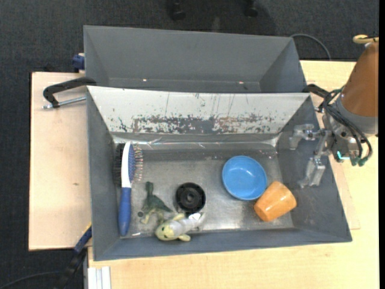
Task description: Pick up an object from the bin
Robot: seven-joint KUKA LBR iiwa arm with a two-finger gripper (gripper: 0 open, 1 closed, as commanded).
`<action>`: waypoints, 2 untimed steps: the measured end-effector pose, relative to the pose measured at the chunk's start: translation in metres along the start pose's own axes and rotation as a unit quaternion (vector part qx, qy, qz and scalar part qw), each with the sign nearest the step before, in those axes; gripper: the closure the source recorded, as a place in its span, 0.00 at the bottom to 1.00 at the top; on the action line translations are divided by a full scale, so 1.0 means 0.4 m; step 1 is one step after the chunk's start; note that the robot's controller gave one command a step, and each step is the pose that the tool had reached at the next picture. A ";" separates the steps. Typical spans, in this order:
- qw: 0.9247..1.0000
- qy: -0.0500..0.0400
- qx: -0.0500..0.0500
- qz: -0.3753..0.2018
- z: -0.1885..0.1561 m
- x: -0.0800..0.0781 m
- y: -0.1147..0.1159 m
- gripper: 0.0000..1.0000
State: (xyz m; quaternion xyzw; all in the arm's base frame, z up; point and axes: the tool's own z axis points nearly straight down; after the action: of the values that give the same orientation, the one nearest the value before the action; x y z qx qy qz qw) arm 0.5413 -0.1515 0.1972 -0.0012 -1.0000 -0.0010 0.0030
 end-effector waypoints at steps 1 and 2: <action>1.000 0.002 0.001 0.013 0.310 0.108 0.072 0.00; 0.987 -0.006 0.001 -0.163 0.241 0.120 0.151 0.00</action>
Offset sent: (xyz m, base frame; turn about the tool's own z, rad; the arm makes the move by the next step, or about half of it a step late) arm -0.0433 0.0309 -0.1272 0.0261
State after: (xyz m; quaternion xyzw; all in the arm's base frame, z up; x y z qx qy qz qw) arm 0.4927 -0.0908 0.1013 0.1618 -0.9868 0.0000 -0.0028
